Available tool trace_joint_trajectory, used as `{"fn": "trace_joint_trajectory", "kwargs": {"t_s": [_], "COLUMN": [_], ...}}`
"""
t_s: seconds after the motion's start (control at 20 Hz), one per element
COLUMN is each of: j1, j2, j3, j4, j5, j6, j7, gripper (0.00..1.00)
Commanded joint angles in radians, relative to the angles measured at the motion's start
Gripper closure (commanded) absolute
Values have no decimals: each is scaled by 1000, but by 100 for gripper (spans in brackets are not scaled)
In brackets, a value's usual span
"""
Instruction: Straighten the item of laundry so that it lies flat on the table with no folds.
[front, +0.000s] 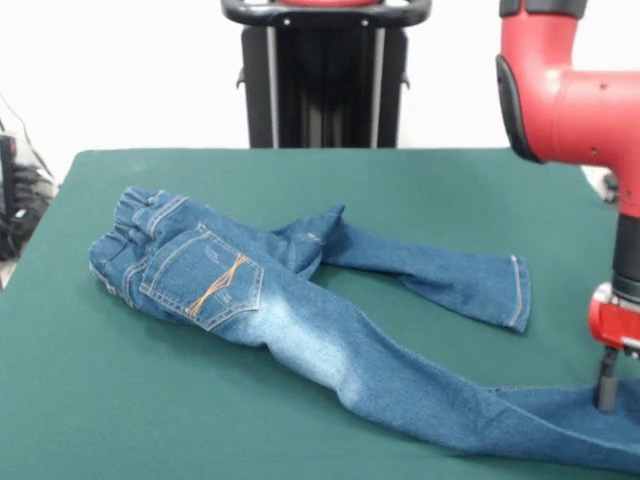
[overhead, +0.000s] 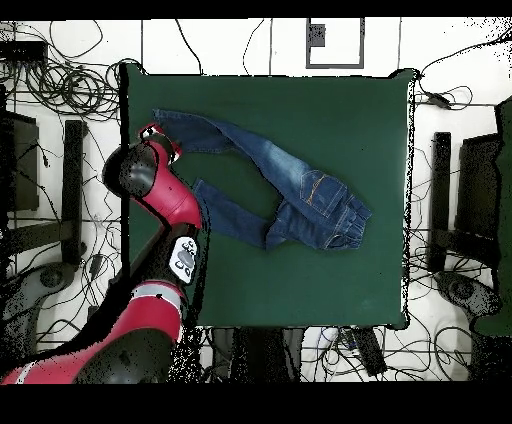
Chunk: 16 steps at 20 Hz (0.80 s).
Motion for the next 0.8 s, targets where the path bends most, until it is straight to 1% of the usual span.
{"fn": "trace_joint_trajectory", "kwargs": {"t_s": [0.05,0.3,0.45,0.65,0.8], "j1": [-66,-118,-124,-174,-201], "j2": [-12,-37,-42,-67,-81], "j3": [180,244,242,298,341], "j4": [266,295,299,334,350], "j5": [-119,-181,-201,-259,-286], "j6": [88,43,56,16,-19], "j7": [128,161,174,198,238], "gripper": [0,0,0,0,0]}}
